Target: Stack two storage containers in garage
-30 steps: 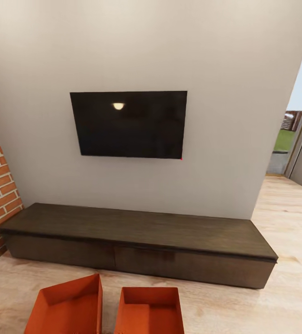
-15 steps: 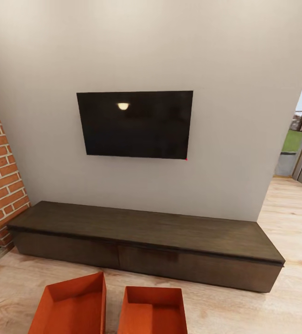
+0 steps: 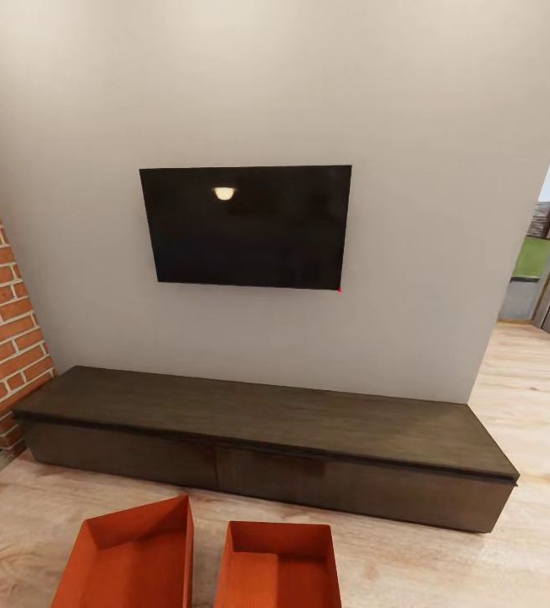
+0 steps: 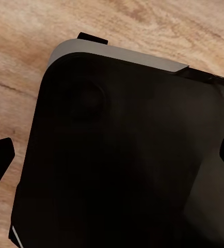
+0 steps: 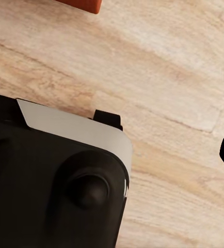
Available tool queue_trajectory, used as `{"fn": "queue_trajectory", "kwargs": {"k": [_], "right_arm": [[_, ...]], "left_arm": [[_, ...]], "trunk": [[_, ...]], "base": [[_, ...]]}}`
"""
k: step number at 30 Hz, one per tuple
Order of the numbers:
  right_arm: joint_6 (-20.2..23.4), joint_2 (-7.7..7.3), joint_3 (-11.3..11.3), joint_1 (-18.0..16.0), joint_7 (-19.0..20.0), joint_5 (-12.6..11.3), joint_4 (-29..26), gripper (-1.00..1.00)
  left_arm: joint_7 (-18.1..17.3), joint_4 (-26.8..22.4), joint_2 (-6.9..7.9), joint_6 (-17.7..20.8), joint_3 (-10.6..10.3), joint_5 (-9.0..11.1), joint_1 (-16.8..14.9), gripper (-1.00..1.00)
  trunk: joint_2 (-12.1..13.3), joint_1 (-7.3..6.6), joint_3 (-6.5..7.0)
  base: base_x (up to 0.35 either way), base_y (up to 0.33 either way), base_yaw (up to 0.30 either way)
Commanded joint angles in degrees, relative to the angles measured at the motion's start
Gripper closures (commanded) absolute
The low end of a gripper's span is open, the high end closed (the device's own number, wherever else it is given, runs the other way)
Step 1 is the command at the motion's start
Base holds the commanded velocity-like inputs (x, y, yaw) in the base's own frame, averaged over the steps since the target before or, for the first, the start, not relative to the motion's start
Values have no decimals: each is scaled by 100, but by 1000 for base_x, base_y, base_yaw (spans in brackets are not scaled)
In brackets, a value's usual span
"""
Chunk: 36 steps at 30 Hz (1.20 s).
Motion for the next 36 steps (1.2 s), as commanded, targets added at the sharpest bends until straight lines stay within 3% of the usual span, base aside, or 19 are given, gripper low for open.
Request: {"fn": "queue_trajectory", "kwargs": {"k": [1, 13, 36], "right_arm": [[-28, 2, 47, -7, -19, -21, 18, -100], [-56, 8, -22, -7, -52, -104, 18, -100], [-54, -6, 32, -9, -32, -22, 18, -100]], "left_arm": [[0, -3, -1, -12, 1, 27, 0, -100], [9, -3, -1, -12, 1, 28, 0, -100], [9, 5, -1, -12, 3, 28, 0, -100]], "trunk": [[-3, 0, -5], [-3, 0, -15], [-3, 0, -219]], "base": [[0, 0, 0], [0, 0, 0], [0, 0, -8]]}}
